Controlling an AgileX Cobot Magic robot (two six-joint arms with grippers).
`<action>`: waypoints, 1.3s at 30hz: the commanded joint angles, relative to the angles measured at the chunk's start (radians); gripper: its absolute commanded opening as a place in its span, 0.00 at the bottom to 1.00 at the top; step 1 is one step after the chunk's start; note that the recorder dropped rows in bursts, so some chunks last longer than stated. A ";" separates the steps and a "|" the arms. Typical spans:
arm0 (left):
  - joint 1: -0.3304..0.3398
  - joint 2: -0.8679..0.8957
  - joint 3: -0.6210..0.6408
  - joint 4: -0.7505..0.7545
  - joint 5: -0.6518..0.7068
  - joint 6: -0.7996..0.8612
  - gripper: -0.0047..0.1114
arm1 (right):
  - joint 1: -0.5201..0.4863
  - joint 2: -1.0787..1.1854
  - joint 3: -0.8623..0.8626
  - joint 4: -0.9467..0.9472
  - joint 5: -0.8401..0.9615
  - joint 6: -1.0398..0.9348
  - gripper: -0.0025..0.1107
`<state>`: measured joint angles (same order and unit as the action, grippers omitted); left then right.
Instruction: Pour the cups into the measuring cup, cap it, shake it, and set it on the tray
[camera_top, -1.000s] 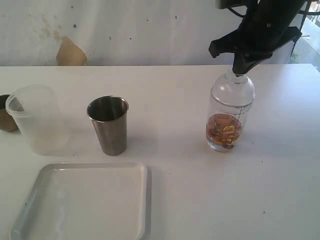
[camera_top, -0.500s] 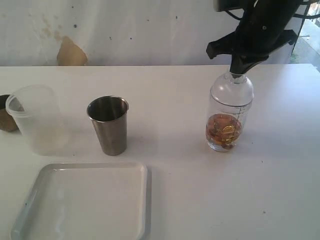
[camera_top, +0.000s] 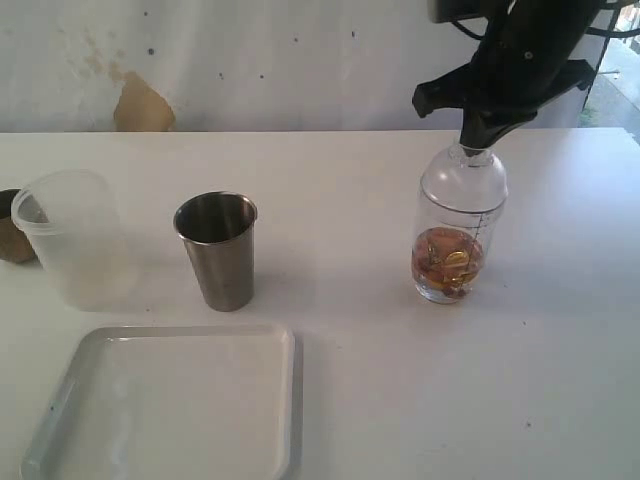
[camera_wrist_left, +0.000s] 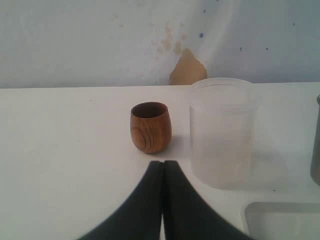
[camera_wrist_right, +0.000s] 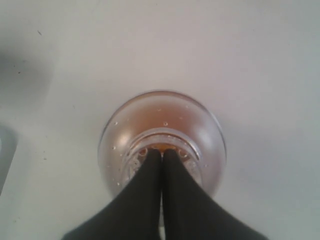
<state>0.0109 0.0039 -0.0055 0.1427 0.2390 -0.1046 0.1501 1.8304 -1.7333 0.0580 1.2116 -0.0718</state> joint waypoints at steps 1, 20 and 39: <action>0.004 -0.004 0.006 0.003 -0.002 -0.001 0.04 | 0.001 -0.015 0.010 -0.003 0.009 -0.010 0.06; 0.004 -0.004 0.006 0.003 -0.002 -0.001 0.04 | 0.001 -0.107 0.008 -0.003 -0.062 -0.031 0.19; 0.004 -0.004 0.006 0.003 -0.002 -0.001 0.04 | 0.001 -0.218 0.014 0.126 -0.058 -0.194 0.95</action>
<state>0.0109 0.0039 -0.0055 0.1427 0.2390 -0.1046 0.1501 1.6380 -1.7248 0.1112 1.1458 -0.2391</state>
